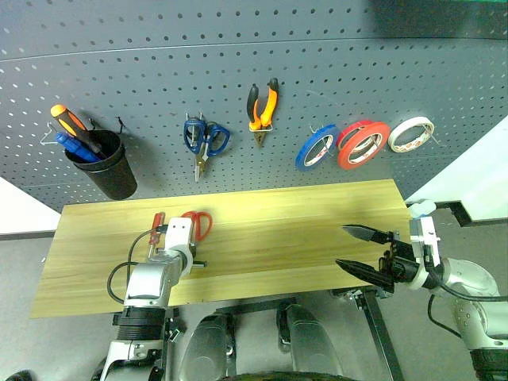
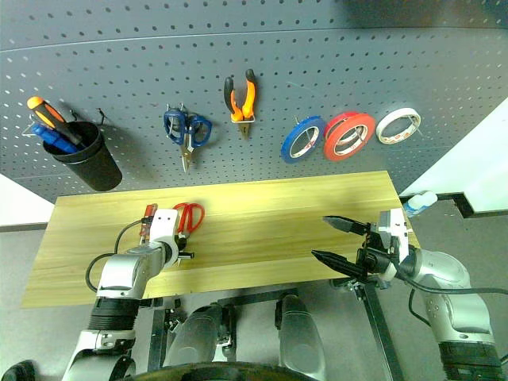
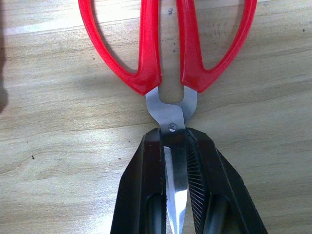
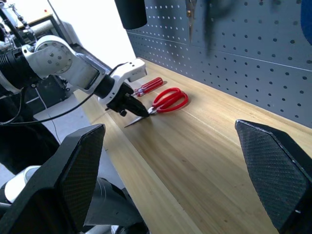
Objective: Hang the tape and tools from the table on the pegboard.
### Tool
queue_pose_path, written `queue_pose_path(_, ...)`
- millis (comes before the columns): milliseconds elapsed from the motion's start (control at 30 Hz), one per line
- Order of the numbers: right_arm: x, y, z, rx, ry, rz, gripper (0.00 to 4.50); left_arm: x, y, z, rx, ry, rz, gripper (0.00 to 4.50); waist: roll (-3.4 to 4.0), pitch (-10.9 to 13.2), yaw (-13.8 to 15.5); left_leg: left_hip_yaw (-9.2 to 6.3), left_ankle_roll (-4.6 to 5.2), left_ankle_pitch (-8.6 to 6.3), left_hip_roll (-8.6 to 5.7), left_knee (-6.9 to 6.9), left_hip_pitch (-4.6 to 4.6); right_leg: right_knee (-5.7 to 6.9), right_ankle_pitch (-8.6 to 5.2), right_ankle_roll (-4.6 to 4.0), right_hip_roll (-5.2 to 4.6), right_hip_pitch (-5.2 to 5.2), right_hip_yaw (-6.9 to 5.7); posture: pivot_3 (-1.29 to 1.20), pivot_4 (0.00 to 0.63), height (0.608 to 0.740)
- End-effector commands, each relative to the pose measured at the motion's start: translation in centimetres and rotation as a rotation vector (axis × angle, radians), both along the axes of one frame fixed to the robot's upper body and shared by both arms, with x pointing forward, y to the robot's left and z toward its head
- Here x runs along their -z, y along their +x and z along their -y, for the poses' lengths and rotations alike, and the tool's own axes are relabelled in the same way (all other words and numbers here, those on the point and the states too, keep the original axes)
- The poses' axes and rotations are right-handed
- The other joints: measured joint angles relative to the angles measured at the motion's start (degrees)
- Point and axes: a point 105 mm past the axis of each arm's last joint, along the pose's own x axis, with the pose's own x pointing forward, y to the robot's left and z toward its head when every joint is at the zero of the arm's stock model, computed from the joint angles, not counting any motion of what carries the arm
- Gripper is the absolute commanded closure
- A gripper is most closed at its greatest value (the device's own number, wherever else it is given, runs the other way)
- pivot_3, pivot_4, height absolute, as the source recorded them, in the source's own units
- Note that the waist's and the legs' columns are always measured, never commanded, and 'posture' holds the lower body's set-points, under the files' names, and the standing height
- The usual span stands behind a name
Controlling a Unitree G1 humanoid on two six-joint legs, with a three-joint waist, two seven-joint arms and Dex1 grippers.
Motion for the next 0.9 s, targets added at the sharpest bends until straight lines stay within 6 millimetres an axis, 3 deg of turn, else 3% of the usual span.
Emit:
queue_pose_path(33,-0.3,0.2,0.0,-0.008,0.006,0.034,0.0,1.3,-0.9,0.5,0.043,-0.005,-0.058,4.25,0.02,-0.01,0.01,0.0,0.0,0.0,0.0,0.0,0.0,0.0,0.0,0.0,0.0,0.0,0.0,-0.14,0.221,0.74)
queue_pose_path(167,-0.4,0.5,0.1,-0.007,0.019,0.042,0.0,-0.2,-0.2,1.1,0.132,0.0,0.036,4.25,0.04,-0.02,0.01,0.0,0.0,0.0,0.0,0.0,-0.01,0.0,0.0,0.0,0.0,-0.01,0.0,-0.13,0.213,0.74)
queue_pose_path(400,-0.3,1.3,0.2,-0.009,0.03,0.057,0.0,-2.9,0.6,0.4,0.311,0.142,0.275,4.25,0.06,-0.04,0.01,-0.04,0.0,0.01,0.0,0.02,-0.63,-0.02,0.04,-0.03,-0.05,-0.54,0.01,-0.11,0.19,0.74)
queue_pose_path(633,-0.7,2.1,0.0,-0.02,0.038,0.081,0.0,-3.8,-0.9,-1.6,0.382,0.212,0.37,4.25,0.15,-0.1,0.09,-0.04,-0.02,0.01,0.0,0.01,-0.8,-0.02,0.05,-0.08,-0.22,-0.73,0.02,-0.1,0.173,0.74)
queue_pose_path(900,-1.0,2.4,0.2,-0.036,0.056,0.106,0.0,-4.6,-3.0,-2.1,0.492,0.295,0.466,4.25,0.35,-0.33,0.1,-0.01,-0.04,0.0,-0.01,-0.01,-0.83,-0.03,0.06,-0.1,-0.28,-0.77,0.03,-0.09,0.139,0.74)
